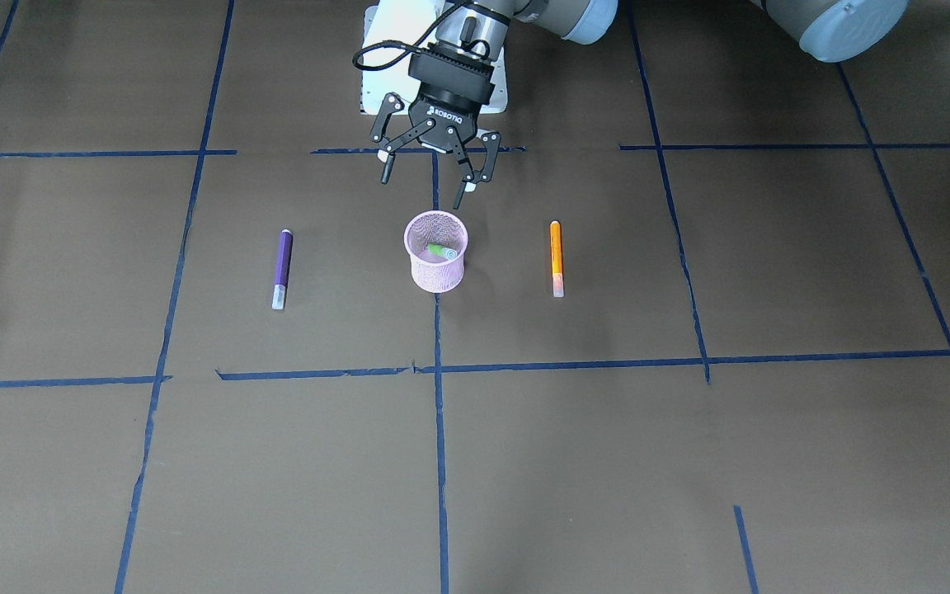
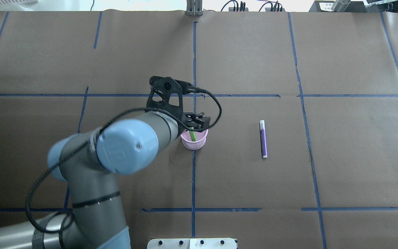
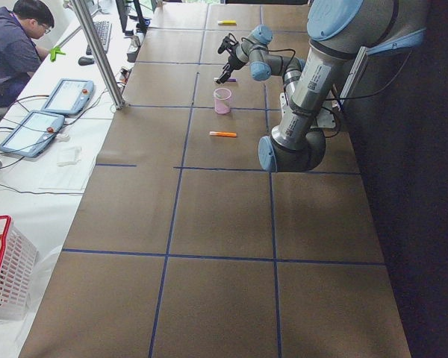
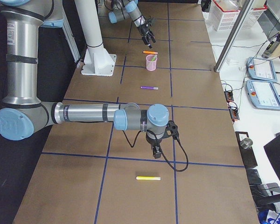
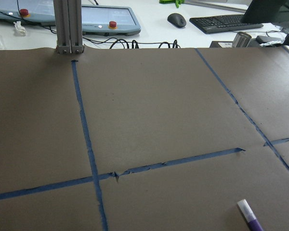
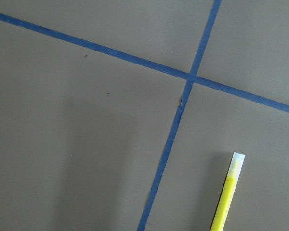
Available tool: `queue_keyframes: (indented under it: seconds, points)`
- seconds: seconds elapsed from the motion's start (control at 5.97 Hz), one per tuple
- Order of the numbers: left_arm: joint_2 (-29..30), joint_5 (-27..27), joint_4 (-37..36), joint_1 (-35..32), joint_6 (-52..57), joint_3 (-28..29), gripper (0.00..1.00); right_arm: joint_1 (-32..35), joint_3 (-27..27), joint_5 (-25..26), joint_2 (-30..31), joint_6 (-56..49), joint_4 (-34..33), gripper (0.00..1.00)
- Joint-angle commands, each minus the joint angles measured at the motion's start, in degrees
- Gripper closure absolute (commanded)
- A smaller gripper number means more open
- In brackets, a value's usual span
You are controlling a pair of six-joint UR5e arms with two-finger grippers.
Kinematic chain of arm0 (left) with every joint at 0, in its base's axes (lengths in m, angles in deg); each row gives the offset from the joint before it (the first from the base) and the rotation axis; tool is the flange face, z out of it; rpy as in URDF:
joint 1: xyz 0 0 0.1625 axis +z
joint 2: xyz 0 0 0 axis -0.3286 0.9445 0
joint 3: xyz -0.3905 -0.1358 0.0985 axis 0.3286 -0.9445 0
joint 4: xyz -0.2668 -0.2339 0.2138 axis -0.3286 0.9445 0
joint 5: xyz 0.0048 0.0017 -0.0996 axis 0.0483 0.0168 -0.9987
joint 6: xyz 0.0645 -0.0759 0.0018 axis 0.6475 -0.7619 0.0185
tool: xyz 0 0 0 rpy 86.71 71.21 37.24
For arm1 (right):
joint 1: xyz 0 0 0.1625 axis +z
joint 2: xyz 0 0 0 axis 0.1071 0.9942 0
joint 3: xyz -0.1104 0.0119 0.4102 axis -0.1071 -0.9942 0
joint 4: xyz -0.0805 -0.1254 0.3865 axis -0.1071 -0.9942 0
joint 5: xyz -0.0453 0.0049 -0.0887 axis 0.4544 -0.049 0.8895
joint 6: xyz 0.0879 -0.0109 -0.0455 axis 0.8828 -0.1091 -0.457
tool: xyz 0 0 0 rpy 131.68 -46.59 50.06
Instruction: Collect pens into pen holder
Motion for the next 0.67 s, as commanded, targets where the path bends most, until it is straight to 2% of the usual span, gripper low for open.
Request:
queue_keyframes:
  seconds: [0.0, 0.17, 0.33, 0.5]
  points:
    - [-2.11, -25.97, -15.49, -11.74, 5.98, -2.18, 0.00, 0.00, -2.75, 0.09, 0.00, 0.00, 0.35, 0.00]
    - [-6.74, -27.60, -15.65, -13.12, 11.53, -6.81, 0.00, 0.00, -9.48, 0.18, -0.09, 4.18, 8.71, 0.02]
    - [-7.48, -27.61, -15.65, -13.13, 11.58, -7.72, 0.00, -0.61, -18.16, 0.44, -0.96, 16.75, 25.58, 0.03]
    - [-7.49, -27.61, -15.65, -13.13, 11.49, -7.73, 0.00, -3.40, -24.94, 0.53, -2.62, 22.96, 36.19, 0.03]
